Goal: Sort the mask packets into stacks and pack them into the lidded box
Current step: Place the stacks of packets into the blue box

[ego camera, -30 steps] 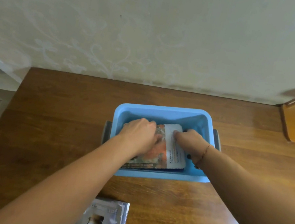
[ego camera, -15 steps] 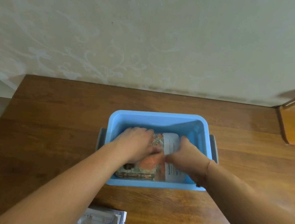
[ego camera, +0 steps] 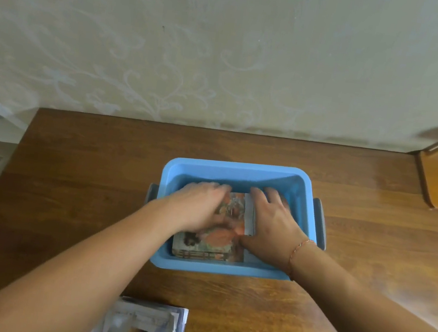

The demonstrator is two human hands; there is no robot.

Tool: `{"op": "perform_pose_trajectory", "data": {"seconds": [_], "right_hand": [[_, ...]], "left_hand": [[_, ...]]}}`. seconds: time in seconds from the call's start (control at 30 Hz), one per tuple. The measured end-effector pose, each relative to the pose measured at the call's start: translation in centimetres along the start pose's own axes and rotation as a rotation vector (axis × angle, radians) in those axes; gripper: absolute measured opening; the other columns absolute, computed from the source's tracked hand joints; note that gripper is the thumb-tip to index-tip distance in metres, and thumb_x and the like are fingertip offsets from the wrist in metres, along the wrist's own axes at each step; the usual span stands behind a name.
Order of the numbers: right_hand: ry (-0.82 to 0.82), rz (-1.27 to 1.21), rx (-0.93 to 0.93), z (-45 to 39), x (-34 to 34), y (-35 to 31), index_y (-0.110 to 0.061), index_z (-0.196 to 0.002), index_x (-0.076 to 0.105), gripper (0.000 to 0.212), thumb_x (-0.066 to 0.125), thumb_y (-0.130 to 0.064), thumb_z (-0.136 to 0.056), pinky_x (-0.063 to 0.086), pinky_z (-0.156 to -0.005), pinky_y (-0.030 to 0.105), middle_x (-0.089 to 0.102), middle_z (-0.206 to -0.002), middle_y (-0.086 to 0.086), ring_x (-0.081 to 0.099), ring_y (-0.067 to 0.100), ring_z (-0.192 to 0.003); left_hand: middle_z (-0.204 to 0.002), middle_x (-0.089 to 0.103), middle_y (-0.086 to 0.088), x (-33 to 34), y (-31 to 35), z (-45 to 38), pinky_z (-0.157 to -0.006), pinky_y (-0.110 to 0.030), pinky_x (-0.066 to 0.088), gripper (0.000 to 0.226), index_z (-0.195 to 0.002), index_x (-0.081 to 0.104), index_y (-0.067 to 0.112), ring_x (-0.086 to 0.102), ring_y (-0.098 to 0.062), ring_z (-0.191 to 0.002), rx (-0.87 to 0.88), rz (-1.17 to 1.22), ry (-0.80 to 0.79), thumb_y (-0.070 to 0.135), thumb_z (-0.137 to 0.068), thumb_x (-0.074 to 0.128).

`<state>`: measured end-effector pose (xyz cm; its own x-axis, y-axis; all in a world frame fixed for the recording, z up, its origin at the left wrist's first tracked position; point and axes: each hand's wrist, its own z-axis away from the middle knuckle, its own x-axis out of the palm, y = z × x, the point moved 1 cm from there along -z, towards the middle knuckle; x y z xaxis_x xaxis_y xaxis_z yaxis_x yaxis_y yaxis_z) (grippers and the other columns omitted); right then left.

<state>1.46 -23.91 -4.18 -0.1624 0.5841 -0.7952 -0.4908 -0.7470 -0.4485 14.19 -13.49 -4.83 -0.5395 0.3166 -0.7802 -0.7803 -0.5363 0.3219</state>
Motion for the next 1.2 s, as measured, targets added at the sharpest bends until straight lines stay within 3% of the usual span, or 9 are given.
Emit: {"op": "perform_pose_trajectory", "data": {"seconds": [0.13, 0.53, 0.63, 0.77, 0.83, 0.9, 1.03, 1.13, 1.2], "right_hand": [[-0.022, 0.064, -0.092, -0.8, -0.5, -0.8, -0.02, -0.143, 0.033, 0.087, 0.074, -0.051, -0.073, 0.037, -0.108, 0.043, 0.042, -0.139, 0.0, 0.036, 0.026, -0.131], [-0.183, 0.231, -0.149, -2.7, -0.4, -0.3, -0.024, -0.142, 0.035, 0.091, 0.071, -0.064, -0.069, 0.036, -0.108, 0.045, 0.047, -0.139, -0.002, 0.042, 0.022, -0.129], [-0.188, 0.254, -0.158, -2.8, -0.7, -0.5, -0.024, -0.14, 0.035, 0.087, 0.069, -0.064, -0.071, 0.037, -0.108, 0.045, 0.048, -0.138, -0.002, 0.044, 0.022, -0.128], [-0.215, 0.27, -0.165, -3.1, -1.1, -0.7, -0.021, -0.136, 0.04, 0.08, 0.069, -0.061, -0.073, 0.043, -0.103, 0.045, 0.052, -0.131, 0.002, 0.048, 0.024, -0.121], [-0.209, 0.302, -0.177, -3.2, -1.2, -1.0, -0.02, -0.131, 0.043, 0.072, 0.065, -0.062, -0.076, 0.045, -0.1, 0.043, 0.054, -0.126, 0.002, 0.051, 0.024, -0.117], [-0.201, 0.299, -0.179, -3.4, -1.0, -1.4, -0.019, -0.124, 0.047, 0.063, 0.061, -0.062, -0.08, 0.047, -0.096, 0.041, 0.056, -0.121, 0.003, 0.053, 0.024, -0.113], [-0.165, 0.238, -0.189, -3.0, -0.8, -2.4, -0.021, -0.121, 0.049, 0.051, 0.063, -0.051, -0.082, 0.044, -0.097, 0.04, 0.057, -0.118, 0.0, 0.055, 0.023, -0.112], [0.013, -0.068, -0.107, -0.5, -1.6, -2.1, -0.022, -0.138, 0.044, 0.054, 0.063, -0.034, -0.09, 0.04, -0.101, 0.029, 0.054, -0.131, -0.007, 0.052, 0.016, -0.118], [0.109, -0.352, 0.061, 1.5, -2.1, -1.4, -0.025, -0.143, 0.041, 0.052, 0.059, -0.028, -0.094, 0.047, -0.084, 0.017, 0.05, -0.13, -0.016, 0.058, 0.005, -0.101]], "left_hand": [[-0.127, 0.055, 0.007, -1.7, -0.2, -0.3, -0.093, -0.037, 0.049, 0.097, -0.138, 0.035, 0.028, 0.057, -0.019, -0.111, -0.017, -0.005, -0.219, 0.048, -0.06, 0.089], [-0.125, 0.055, 0.006, -1.5, -1.0, 0.7, -0.096, -0.035, 0.047, 0.092, -0.134, 0.039, 0.024, 0.055, -0.017, -0.113, 0.072, -0.025, -0.128, 0.043, -0.06, 0.09], [-0.12, 0.058, 0.003, -1.7, -0.7, 1.3, -0.087, -0.038, 0.052, 0.082, -0.135, 0.039, 0.021, 0.059, -0.019, -0.104, 0.114, -0.184, -0.028, 0.042, -0.07, 0.083], [-0.119, 0.058, 0.0, -2.1, -0.8, 4.4, -0.083, -0.042, 0.053, 0.057, -0.132, 0.048, 0.016, 0.059, -0.023, -0.105, 0.245, -0.408, 0.342, 0.034, -0.084, 0.072], [-0.115, 0.061, -0.004, -1.8, -2.3, 7.0, -0.086, -0.039, 0.052, 0.043, -0.124, 0.06, 0.011, 0.058, -0.023, -0.106, 0.289, -0.242, 0.647, 0.029, -0.087, 0.069], [-0.123, 0.057, -0.009, 0.0, -3.8, 9.2, -0.098, -0.032, 0.043, 0.041, -0.128, 0.058, 0.007, 0.051, -0.021, -0.116, 0.075, 0.06, 0.901, 0.029, -0.094, 0.06], [-0.148, 0.036, 0.008, 4.8, -3.7, 10.3, -0.111, -0.034, 0.035, 0.066, -0.151, 0.027, 0.024, 0.035, -0.004, -0.134, -0.287, 0.712, 0.653, 0.045, -0.094, 0.053], [-0.151, 0.038, 0.012, 5.1, -3.8, 9.7, -0.11, -0.043, 0.038, 0.067, -0.151, 0.026, 0.037, 0.04, -0.009, -0.135, -0.457, 1.051, 0.654, 0.047, -0.093, 0.058], [-0.143, 0.049, 0.014, 5.2, -4.1, 9.4, -0.106, -0.045, 0.042, 0.061, -0.143, 0.036, 0.043, 0.051, -0.011, -0.127, -0.506, 1.246, 0.638, 0.052, -0.089, 0.061]]}}
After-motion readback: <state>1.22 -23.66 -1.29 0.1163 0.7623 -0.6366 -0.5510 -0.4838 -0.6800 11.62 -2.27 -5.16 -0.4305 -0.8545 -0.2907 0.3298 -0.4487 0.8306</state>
